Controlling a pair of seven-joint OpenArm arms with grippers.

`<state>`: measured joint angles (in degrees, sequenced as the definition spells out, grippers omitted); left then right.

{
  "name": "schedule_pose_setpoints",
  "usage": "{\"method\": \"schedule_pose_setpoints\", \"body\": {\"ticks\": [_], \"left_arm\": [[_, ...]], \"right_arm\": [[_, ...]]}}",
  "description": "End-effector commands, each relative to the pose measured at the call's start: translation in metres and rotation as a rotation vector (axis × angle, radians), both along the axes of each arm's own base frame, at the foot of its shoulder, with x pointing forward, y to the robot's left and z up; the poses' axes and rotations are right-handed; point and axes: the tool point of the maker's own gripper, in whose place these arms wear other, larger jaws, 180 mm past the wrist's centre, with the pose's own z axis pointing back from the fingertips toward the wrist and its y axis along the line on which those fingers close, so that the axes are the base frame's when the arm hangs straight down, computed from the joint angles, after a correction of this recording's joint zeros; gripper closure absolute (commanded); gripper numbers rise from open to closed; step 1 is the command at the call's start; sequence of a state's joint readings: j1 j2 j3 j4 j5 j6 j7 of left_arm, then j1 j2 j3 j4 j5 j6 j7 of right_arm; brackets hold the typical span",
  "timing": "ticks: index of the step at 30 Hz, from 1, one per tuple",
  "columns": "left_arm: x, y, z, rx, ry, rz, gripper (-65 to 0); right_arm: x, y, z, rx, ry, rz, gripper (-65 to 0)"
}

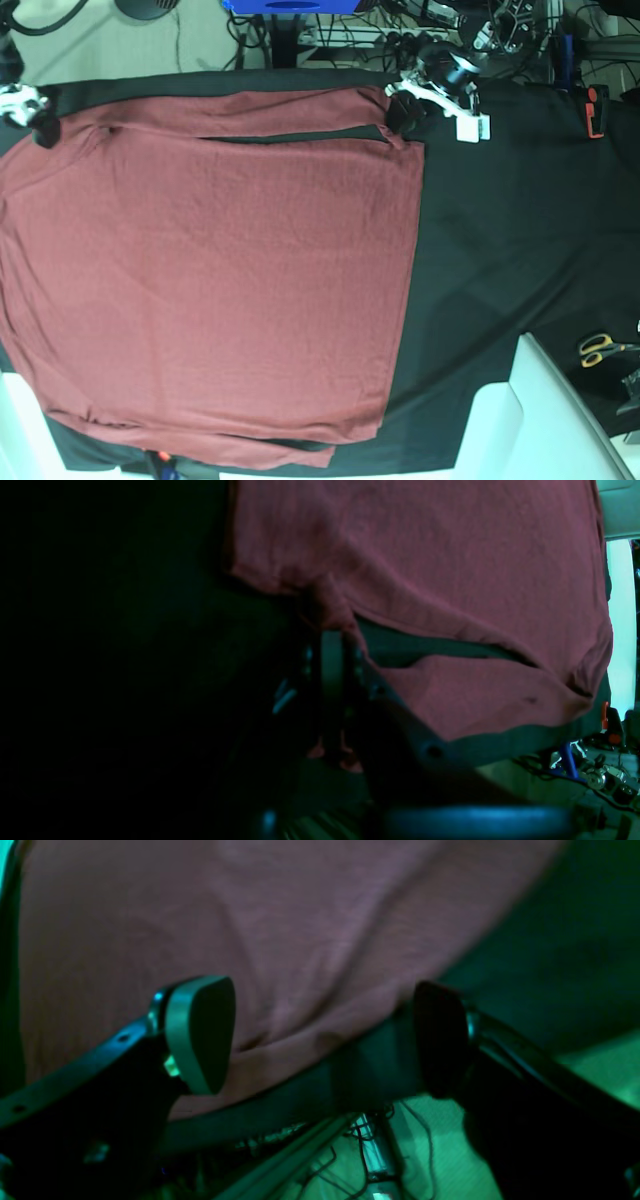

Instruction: Fold the T-shirt properly

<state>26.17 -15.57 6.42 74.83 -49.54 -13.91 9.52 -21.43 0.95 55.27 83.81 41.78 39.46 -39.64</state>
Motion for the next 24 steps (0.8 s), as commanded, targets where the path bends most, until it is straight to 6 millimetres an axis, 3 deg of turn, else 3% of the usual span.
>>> {"method": "schedule_pose_setpoints", "body": {"ticks": [1, 3, 8, 24], "left_arm": [[-0.012, 0.001, -0.008, 0.026, 0.055, -0.027, 0.0], [-0.014, 0.000, -0.009, 0.024, 0.058, -0.031, 0.0], [-0.016, 0.000, -0.009, 0.024, 0.062, -0.032, 0.0], [-0.001, -0.008, 0.010, 0.011, 0.001, -0.053, 0.0]], "right_arm": [[0.006, -0.014, 0.010, -0.026, -0.041, -0.017, -52.1], [0.006, -0.028, 0.002, -0.040, 0.001, -0.035, -50.4], [0.009, -0.035, -0.019, -0.009, 0.050, -0.049, -37.8], [0.016, -0.030, -0.048, 0.097, 0.083, -0.073, -36.9]]}}
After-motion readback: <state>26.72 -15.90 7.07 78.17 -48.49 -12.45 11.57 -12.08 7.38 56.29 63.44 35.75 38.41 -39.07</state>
